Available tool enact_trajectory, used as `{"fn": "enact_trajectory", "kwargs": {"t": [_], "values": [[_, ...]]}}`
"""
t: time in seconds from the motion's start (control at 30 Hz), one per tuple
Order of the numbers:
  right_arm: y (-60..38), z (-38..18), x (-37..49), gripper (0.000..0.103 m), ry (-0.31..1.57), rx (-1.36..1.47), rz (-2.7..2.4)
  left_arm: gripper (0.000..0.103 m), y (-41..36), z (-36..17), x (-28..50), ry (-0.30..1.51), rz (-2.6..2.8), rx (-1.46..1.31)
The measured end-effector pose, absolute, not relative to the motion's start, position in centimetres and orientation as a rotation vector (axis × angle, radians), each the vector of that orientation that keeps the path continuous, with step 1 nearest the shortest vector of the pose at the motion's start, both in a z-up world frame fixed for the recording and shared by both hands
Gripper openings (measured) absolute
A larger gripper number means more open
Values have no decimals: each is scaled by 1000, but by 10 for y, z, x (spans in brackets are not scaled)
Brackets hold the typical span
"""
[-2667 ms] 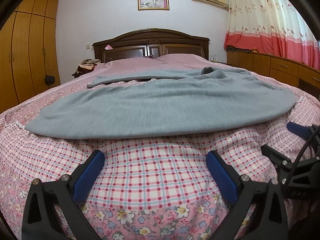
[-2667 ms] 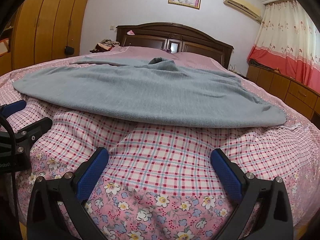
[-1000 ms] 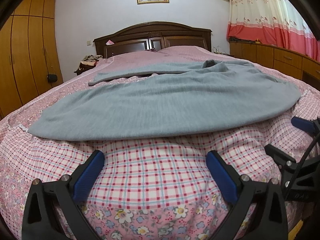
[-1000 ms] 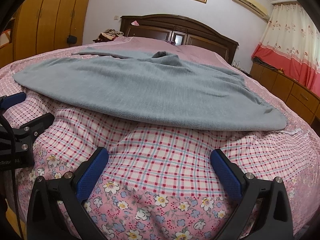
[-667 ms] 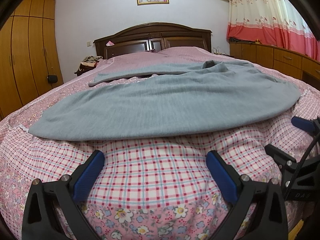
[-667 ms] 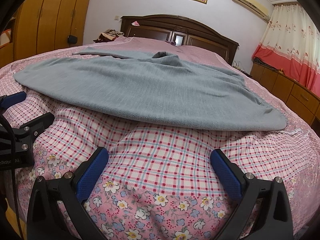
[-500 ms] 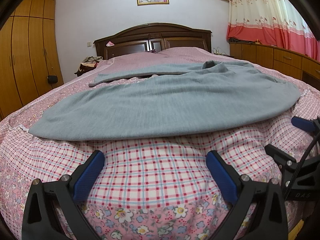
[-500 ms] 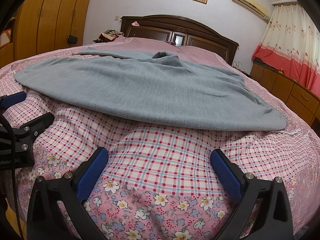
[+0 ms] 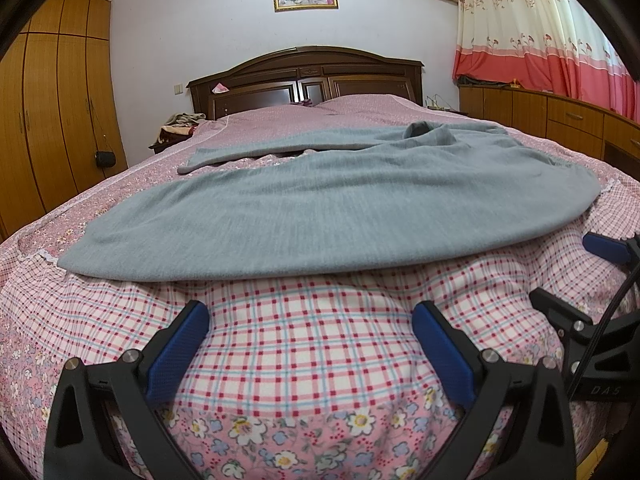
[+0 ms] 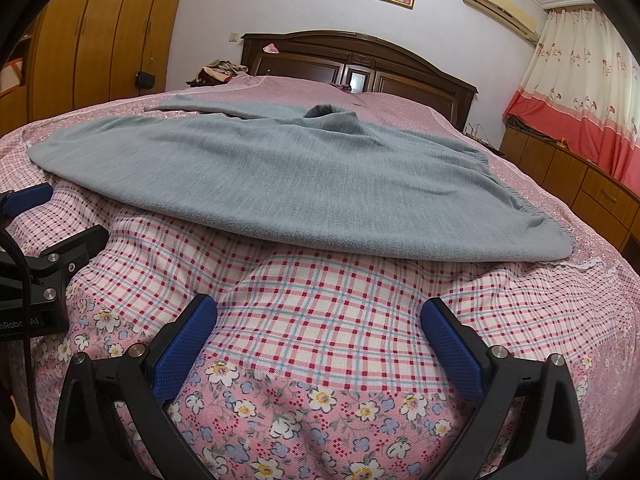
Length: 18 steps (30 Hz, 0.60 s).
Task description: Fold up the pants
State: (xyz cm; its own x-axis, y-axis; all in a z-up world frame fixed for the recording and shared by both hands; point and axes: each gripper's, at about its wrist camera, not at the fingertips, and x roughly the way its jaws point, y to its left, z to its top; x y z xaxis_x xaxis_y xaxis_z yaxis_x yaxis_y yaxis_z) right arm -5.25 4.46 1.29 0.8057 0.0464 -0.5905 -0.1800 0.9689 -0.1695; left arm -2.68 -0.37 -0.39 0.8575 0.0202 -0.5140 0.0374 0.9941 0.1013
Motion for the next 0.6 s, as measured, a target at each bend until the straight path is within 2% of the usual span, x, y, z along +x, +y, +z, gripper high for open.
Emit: {"fn": "enact_trajectory", "kwargs": {"t": [0.13, 0.27, 0.33, 0.47, 0.6], "values": [[45, 13, -52, 103, 629, -223, 123, 103, -4, -2, -26, 555, -13, 115], [39, 32, -53, 102, 692, -233, 154, 103, 6, 16, -15, 681, -86, 97], [34, 51, -55, 93, 670, -224, 146, 103, 18, 24, -8, 737, -125, 54], [13, 83, -56, 93, 524, -135, 139, 103, 49, 34, 6, 785, -70, -26], [-14, 88, -38, 94, 578, -102, 116, 103, 78, 39, 17, 808, -54, -111]]}}
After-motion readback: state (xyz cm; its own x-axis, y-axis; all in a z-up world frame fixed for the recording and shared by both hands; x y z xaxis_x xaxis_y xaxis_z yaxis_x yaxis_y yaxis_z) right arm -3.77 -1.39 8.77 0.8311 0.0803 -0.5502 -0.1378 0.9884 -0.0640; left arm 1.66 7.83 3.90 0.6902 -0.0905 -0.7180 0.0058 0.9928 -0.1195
